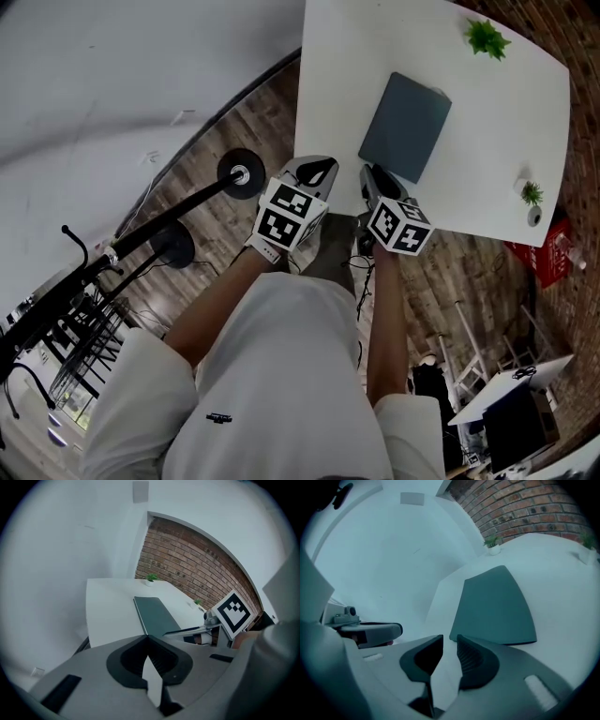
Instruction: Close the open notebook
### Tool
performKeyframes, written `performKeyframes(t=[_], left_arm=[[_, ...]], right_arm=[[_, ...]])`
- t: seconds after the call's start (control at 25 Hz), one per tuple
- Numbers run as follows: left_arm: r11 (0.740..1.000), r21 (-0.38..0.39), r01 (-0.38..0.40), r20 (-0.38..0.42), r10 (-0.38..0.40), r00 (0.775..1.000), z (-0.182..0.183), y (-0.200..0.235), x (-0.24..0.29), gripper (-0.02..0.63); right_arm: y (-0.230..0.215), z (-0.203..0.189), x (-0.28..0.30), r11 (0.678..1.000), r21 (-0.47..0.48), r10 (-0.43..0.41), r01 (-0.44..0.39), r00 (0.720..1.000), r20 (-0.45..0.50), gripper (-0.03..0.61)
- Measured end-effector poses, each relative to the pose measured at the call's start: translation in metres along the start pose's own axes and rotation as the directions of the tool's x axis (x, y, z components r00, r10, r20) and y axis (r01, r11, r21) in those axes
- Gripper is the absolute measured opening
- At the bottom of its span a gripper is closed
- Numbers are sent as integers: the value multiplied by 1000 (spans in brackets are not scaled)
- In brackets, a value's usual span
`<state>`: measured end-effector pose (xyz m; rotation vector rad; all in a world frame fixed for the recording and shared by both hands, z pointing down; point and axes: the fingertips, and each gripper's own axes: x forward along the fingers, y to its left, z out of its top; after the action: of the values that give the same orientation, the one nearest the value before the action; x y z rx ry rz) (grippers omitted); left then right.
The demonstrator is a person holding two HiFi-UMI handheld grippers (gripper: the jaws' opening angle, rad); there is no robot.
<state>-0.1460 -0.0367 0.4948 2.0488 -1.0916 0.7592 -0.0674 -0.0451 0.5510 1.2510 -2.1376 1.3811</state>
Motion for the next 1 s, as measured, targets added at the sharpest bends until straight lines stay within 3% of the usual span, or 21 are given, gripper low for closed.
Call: performKeyframes(t=[0.64, 0.76, 1.0], left_arm=[[1000, 31, 5, 69, -7, 998, 20, -31, -62, 9], [999, 41, 13, 85, -16, 996, 25, -38, -77, 9], [998, 52, 21, 139, -28, 990, 44, -46, -108, 9]], right_arm=[[31, 61, -127, 977, -193, -56, 95, 978, 199, 59], [38, 73, -150, 970, -214, -65, 115, 972, 227, 10], [53, 90, -190, 964, -234, -58, 127, 958, 282, -3]])
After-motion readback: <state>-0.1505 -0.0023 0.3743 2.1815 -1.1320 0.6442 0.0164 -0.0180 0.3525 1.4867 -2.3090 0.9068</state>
